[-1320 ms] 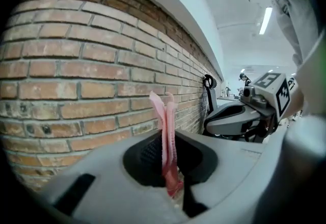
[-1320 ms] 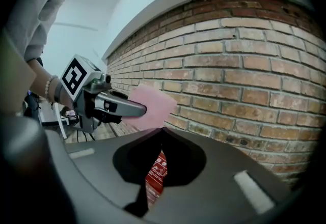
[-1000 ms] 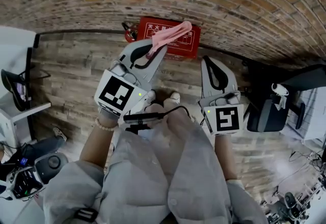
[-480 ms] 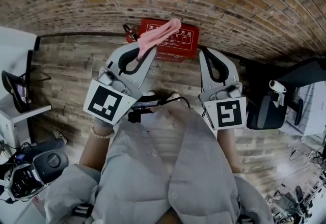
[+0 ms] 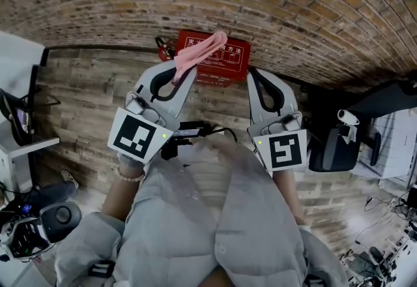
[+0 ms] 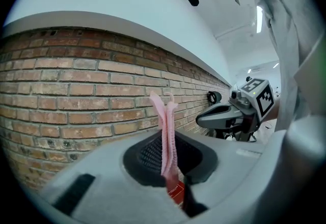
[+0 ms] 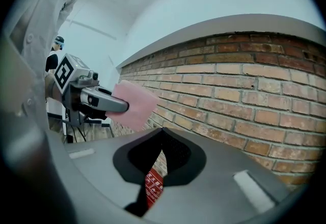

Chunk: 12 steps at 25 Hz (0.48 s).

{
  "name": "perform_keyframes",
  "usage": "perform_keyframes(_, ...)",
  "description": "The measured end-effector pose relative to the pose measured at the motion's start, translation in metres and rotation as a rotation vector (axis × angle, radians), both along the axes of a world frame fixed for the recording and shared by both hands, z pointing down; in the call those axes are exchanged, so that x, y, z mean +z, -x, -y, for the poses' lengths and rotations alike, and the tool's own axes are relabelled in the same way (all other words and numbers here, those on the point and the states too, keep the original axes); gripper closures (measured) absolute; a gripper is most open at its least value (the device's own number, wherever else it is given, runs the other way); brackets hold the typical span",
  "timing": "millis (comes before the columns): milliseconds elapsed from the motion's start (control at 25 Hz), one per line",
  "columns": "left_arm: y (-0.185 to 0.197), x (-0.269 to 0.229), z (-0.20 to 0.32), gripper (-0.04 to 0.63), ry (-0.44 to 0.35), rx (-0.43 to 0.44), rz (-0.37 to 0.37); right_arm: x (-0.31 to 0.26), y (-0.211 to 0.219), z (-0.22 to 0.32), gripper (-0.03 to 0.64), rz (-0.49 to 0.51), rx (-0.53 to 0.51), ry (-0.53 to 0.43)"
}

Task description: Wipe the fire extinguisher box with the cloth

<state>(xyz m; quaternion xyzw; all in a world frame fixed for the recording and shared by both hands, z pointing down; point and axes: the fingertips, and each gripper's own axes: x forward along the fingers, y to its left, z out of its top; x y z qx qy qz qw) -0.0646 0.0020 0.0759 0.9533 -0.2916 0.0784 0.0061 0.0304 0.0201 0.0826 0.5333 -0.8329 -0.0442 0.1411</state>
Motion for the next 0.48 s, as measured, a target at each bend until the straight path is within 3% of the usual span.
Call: perform_keyframes(480, -0.0026, 0.0075, 0.0021, 0.584, 0.028, 0.006, -0.011, -0.0001, 0.0048, 0.0062, 0.611, -0.020, -0.023, -0.003)
